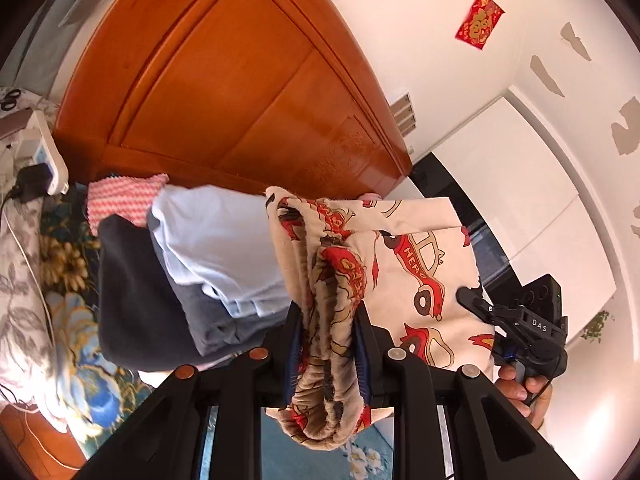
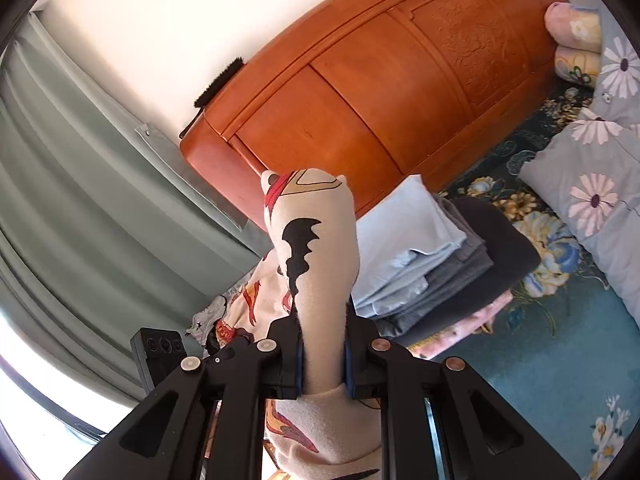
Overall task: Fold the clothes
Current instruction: 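Lower the folded pants onto the clothes stack with both grippers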
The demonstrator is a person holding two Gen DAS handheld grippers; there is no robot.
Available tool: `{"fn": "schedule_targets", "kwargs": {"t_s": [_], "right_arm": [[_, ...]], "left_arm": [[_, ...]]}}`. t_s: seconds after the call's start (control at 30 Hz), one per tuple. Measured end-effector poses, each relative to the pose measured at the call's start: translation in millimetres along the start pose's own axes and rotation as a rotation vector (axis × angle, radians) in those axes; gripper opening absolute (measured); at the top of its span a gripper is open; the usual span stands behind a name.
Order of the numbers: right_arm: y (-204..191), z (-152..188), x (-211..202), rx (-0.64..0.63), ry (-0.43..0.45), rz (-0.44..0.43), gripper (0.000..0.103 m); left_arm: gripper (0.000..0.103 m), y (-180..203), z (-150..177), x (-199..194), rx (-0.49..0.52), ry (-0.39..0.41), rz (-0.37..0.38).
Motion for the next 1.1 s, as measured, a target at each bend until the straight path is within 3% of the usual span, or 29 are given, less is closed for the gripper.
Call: {"fn": "schedule_targets", "kwargs": {"t_s": [0.13,0.27,0.57,0.87,1.1], "right_arm": [[-5.7,-42.2,58.8,-0.028,-0.052,-0.002,0.015],[10.1,-80.2,103.0,-0.047,-0.105,0.019,0.015],[84.0,-105.0,189.6,-0.034,-0.236,0.056,0.016],[141.3,-93.5,217.5,0.103,-0.261,0.067,0.025],[130.3,-107.2,195.3,0.063,-0.244,0.110,0.030]], "left_arm": [[0.025,-27.6,-40.8,16.6,-0.002,0.012,-0.057],[0.025,-52.1,-59.1,45.3,-0.014,-0.004,-0.091],[0.025,-113.8,-51.4,96.8,-0.057,-0.043,-0.158],[0.028,-124.0,-39.7,109.8,-0.048,-0.078,-0.210],[0.032,-107.1,-44.2,96.0,-0.012,-0.142,-0.230]]}}
Point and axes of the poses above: each gripper's, at about its wrist camera, not at the fingertips, and x roughly the way its jaws point, y to its right, z to its underside, the point moved 6 cm from there along x, roughly the way its jaws point, and after that the axes turned 5 degrees about -y, right-handed, at the moved point
